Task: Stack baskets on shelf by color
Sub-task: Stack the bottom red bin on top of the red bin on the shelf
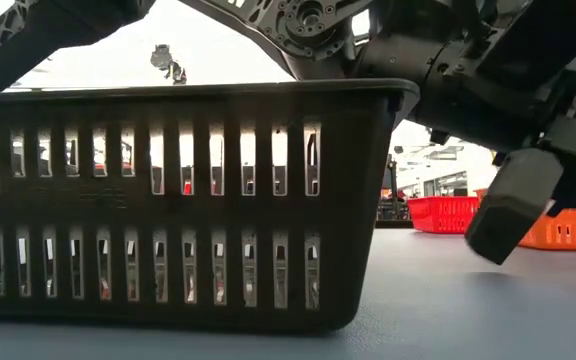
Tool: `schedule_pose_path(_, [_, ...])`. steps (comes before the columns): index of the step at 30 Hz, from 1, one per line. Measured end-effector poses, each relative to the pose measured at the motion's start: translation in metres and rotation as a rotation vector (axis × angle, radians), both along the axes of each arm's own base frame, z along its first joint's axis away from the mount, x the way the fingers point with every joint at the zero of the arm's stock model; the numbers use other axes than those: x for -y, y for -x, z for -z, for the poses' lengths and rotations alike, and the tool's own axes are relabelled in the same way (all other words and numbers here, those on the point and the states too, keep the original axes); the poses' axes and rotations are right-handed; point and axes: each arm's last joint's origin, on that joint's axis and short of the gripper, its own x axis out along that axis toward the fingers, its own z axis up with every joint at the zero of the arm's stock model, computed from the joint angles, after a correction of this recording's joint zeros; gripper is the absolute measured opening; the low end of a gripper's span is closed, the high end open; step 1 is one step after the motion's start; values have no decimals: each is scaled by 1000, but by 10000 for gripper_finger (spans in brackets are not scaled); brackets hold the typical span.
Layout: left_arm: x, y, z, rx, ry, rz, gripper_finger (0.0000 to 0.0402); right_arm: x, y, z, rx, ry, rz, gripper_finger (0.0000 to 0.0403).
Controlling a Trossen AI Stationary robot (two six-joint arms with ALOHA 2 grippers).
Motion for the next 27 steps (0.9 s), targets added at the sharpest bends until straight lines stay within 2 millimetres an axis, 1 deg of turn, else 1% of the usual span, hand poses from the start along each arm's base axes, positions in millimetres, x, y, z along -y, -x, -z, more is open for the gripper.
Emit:
schedule_pose_path(8, [0,2,4,-62,1,-12,121,1,3,-3,15,7,-1,66])
schedule_pose_path(10, [0,2,4,-66,5,-16,112,1,3,-3,15,16,-2,66])
schedule_pose_path(12, [0,3,4,-69,6,-17,90,1,4,-4,17,23,-3,66])
schedule_pose_path(16, [-1,3,5,-78,10,-25,22,1,6,-6,24,40,-5,66])
schedule_pose_path(17, [-3,2,5,-83,15,-28,15,1,7,-6,28,41,-5,66])
schedule_pose_path(20, [-5,2,5,-110,53,-54,21,2,9,-8,39,50,-6,66])
schedule_pose_path(23, [-6,3,1,-154,96,-110,29,2,12,-11,51,62,-7,66])
schedule_pose_path(25, [-5,5,-8,-185,101,-177,28,2,14,-12,60,72,-8,66])
schedule_pose_path(27, [-3,10,-20,-220,86,-250,21,3,16,-14,69,84,-8,66])
